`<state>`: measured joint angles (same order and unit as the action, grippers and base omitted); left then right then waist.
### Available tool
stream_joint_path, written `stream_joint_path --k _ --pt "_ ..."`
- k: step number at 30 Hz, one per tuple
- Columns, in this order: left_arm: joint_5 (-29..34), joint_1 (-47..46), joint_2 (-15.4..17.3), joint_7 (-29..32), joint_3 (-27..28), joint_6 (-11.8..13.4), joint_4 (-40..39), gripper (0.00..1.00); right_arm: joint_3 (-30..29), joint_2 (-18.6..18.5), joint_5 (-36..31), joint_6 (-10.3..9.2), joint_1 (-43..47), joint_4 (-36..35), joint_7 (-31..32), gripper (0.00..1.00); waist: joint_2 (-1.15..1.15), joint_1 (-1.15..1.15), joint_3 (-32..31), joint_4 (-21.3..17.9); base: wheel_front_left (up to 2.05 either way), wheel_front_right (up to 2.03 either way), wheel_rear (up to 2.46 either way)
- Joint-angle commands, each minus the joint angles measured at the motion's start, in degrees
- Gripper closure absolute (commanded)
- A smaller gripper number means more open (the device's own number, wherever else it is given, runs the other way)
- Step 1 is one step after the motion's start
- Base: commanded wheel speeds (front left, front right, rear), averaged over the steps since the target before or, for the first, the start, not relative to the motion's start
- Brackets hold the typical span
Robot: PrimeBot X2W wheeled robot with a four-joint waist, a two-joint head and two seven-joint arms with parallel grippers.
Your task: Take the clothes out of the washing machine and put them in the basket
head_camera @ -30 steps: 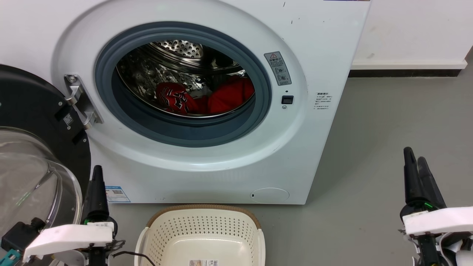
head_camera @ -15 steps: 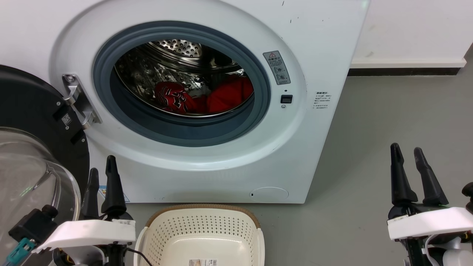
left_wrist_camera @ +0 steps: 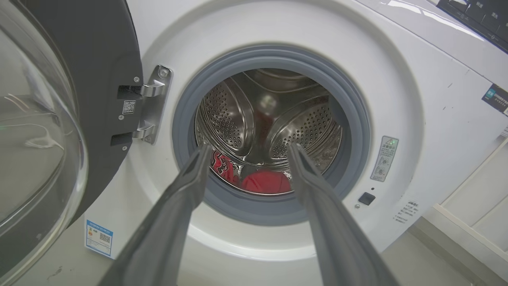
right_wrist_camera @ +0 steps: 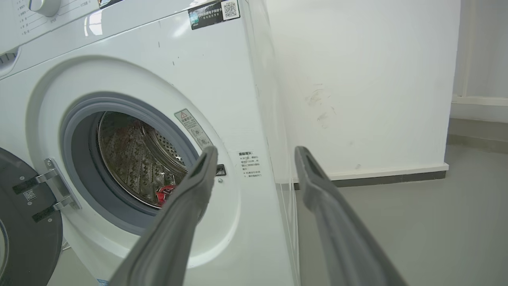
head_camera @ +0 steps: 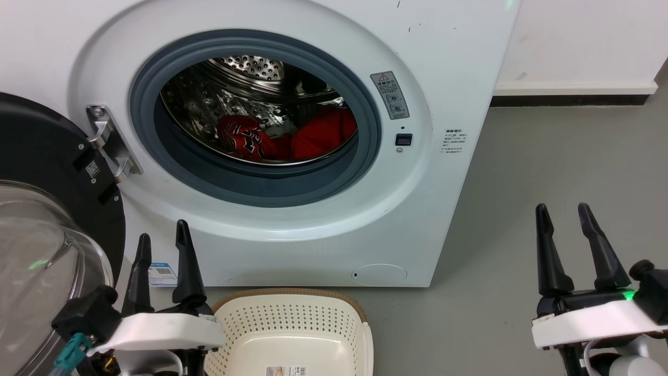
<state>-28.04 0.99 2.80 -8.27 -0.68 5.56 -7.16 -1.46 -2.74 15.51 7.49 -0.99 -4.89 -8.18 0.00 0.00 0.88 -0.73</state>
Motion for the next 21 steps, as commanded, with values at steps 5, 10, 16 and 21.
stream_joint_path --k 5,10,16,21 --pt "4.38 0.57 0.95 -1.09 -1.95 1.96 -1.16 0.00 0.60 -0.23 -4.70 0.00 0.53 -1.44 -1.15 0.00 0.00 0.00 -0.04 -0.04 0.00 0.00 0.00" --pt "7.30 0.91 1.88 -1.77 -3.93 3.84 -1.15 0.00 1.00 -0.23 -8.27 0.00 0.60 -2.27 -1.84 0.00 0.00 0.00 -0.01 -0.06 0.00 0.00 0.00" --pt "9.54 1.54 2.27 -2.60 -5.07 5.02 -0.60 0.00 1.17 -0.23 -11.96 0.00 1.14 -2.31 -2.68 0.00 0.00 0.00 0.06 -0.08 0.00 0.00 0.00" --pt "12.29 1.82 2.38 -3.22 -5.31 5.65 -0.24 0.00 1.29 -0.23 -14.76 0.00 1.45 -2.24 -3.28 0.00 0.00 0.00 0.20 -0.20 0.00 0.00 0.00"
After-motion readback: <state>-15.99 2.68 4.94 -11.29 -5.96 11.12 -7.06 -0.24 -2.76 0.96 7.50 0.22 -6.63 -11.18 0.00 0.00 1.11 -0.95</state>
